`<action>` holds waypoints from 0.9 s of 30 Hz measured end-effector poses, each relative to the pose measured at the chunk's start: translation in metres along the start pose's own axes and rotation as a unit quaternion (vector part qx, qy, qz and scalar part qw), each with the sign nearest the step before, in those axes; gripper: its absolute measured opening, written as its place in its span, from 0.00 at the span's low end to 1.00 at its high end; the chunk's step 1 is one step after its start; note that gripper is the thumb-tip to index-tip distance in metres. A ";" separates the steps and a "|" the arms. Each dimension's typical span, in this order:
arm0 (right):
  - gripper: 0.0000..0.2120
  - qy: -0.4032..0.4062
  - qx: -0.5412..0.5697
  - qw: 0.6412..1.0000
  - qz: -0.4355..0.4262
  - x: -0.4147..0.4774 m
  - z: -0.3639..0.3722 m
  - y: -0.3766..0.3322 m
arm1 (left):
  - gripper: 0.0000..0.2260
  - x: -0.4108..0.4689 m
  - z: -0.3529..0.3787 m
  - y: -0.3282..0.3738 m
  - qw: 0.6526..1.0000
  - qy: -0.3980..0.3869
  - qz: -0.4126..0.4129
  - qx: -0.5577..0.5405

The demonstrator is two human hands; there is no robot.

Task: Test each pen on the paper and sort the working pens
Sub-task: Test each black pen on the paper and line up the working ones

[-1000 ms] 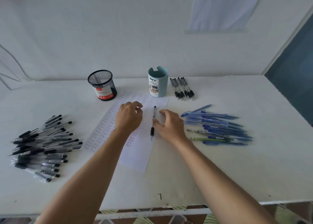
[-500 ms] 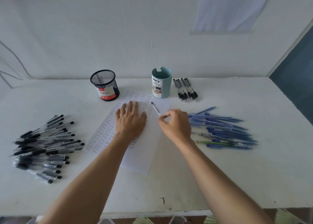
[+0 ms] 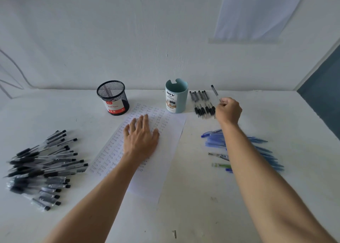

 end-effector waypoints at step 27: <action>0.21 -0.101 -0.114 0.987 -0.040 -0.024 0.046 -0.020 | 0.30 0.001 -0.001 0.001 1.000 -0.010 0.006 0.012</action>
Point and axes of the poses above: each hand's wrist, its own x-axis towards the middle knuckle, its own z-axis out of the palm, y = z × x, the point moved 10 cm from there along x, towards the middle knuckle, and after that the axes turned 11 degrees about -y, right-handed, at the moved point
